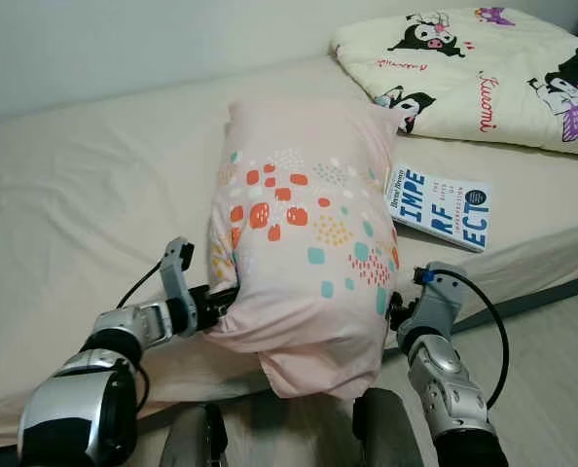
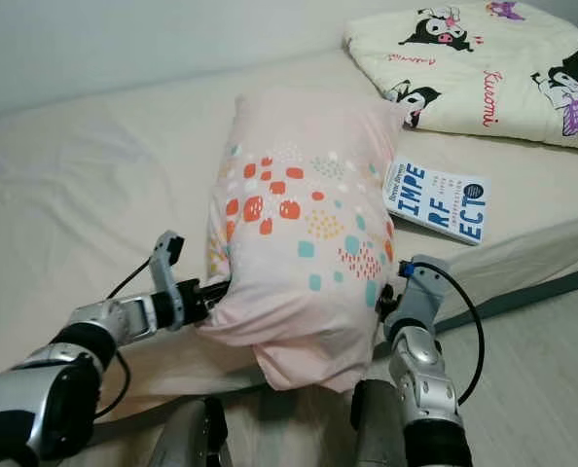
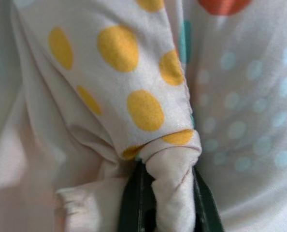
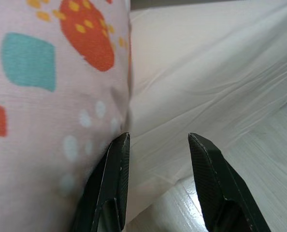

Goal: Clean up the room

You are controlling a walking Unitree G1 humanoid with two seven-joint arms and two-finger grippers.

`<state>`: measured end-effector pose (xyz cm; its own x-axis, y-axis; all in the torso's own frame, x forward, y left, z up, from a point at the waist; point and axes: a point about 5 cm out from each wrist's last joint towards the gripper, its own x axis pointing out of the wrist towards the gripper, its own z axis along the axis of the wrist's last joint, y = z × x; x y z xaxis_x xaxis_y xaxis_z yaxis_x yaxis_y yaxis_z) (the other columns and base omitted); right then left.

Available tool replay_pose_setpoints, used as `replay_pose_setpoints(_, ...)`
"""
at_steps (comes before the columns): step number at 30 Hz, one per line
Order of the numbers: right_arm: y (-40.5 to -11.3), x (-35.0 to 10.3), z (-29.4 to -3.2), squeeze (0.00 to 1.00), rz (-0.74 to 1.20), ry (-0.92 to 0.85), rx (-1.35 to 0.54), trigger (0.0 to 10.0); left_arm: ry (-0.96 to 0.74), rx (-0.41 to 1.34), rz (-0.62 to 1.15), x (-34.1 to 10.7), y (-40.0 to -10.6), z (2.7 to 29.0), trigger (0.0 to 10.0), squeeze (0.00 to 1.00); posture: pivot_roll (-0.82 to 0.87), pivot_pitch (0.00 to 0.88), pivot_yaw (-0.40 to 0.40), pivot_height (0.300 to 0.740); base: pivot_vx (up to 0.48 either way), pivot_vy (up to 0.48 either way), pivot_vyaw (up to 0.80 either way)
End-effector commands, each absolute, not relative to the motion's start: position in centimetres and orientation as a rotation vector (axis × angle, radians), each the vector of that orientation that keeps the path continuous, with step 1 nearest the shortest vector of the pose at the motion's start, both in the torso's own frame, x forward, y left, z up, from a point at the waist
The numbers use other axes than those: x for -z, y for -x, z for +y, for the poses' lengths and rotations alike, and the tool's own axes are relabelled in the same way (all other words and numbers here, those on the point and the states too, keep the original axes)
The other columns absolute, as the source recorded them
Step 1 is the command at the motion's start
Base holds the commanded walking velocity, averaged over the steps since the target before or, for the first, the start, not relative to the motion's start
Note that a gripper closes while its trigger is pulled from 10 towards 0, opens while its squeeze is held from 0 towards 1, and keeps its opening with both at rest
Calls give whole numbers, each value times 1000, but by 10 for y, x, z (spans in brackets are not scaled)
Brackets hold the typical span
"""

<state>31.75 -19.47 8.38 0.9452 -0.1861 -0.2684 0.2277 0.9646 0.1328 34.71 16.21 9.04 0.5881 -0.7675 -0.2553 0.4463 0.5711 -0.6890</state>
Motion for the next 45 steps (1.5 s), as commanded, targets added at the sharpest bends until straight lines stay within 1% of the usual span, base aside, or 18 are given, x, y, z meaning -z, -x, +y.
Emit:
replay_pose_setpoints(1, -318, -78, -190, 0, 291, -177, 190, 10000, 611, 853, 704, -72, -329, 162, 0, 0, -84, 219, 43, 573, 0, 0, 0)
replay_pose_setpoints(2, -318, -78, -190, 0, 291, -177, 190, 10000, 611, 853, 704, -72, -329, 162, 0, 0, -84, 219, 43, 573, 0, 0, 0)
replay_pose_setpoints(5, -318, -78, -189, 0, 293, -176, 185, 10000, 608, 964, 760, -64, -315, 162, 0, 0, -79, 214, 36, 573, 0, 0, 0)
replay_pose_setpoints(8, -316, -79, -189, 0, 286, -177, 185, 10000, 567, 1089, 837, -50, -294, 162, 0, 0, -73, 213, 31, 573, 0, 0, 0)
replay_pose_setpoints(9, -316, -79, -189, 0, 286, -177, 185, 10000, 567, 1089, 837, -50, -294, 162, 0, 0, -73, 213, 31, 573, 0, 0, 0)
replay_pose_setpoints(17, -307, -85, -197, 0, 237, -187, 226, 10000, 584, 1207, 896, -39, -251, 161, 0, 0, -59, 206, 13, 573, 0, 0, 0)
replay_pose_setpoints(28, -301, -87, -200, 0, 225, -186, 248, 10000, 585, 1242, 878, -50, -249, 168, 0, 0, -59, 200, 11, 573, 0, 0, 0)
replay_pose_setpoints(32, -298, -90, -204, 0, 213, -174, 273, 10000, 541, 1270, 882, -56, -248, 173, 0, 0, -60, 199, 10, 573, 0, 0, 0)
replay_pose_setpoints(33, -296, -91, -205, 0, 205, -156, 285, 10000, 458, 1244, 879, -53, -249, 175, 0, 0, -60, 199, 10, 573, 0, 0, 0)
replay_pose_setpoints(34, -295, -92, -206, 0, 200, -144, 292, 10000, 397, 1222, 875, -51, -249, 175, 6863, 0, -60, 199, 10, 573, 0, 0, 0)
replay_pose_setpoints(35, -295, -92, -206, 0, 200, -144, 292, 10000, 397, 1222, 875, -51, -249, 175, 6863, 0, -60, 199, 10, 573, 0, 0, 0)
replay_pose_setpoints(36, -293, -93, -206, 0, 191, -127, 302, 10000, 270, 1191, 814, -49, -252, 177, 6863, 0, -64, 195, 10, 573, 0, 0, 0)
replay_pose_setpoints(38, -293, -93, -206, 0, 191, -127, 302, 10000, 270, 1191, 814, -49, -252, 177, 6863, 0, -64, 195, 10, 573, 0, 0, 0)
replay_pose_setpoints(39, -291, -93, -207, 0, 180, -112, 309, 10000, 205, 1182, 770, -49, -253, 178, 10000, 710, -64, 193, 12, 573, 0, 0, 0)
replay_pose_setpoints(41, -291, -93, -207, 0, 180, -112, 309, 10000, 205, 1182, 770, -49, -253, 178, 10000, 710, -64, 193, 12, 573, 0, 0, 0)
replay_pose_setpoints(42, -288, -94, -208, 0, 172, -98, 312, 10000, 201, 1187, 748, -53, -251, 181, 10000, 1000, -64, 188, 11, 573, 0, 0, 0)
replay_pose_setpoints(43, -286, -94, -210, 0, 167, -86, 313, 10000, 150, 1154, 687, -59, -252, 189, 10000, 1000, -62, 184, 5, 573, 0, 0, 0)
replay_pose_setpoints(45, -286, -94, -210, 0, 167, -86, 313, 10000, 150, 1154, 687, -59, -252, 189, 10000, 1000, -62, 184, 5, 573, 0, 0, 0)
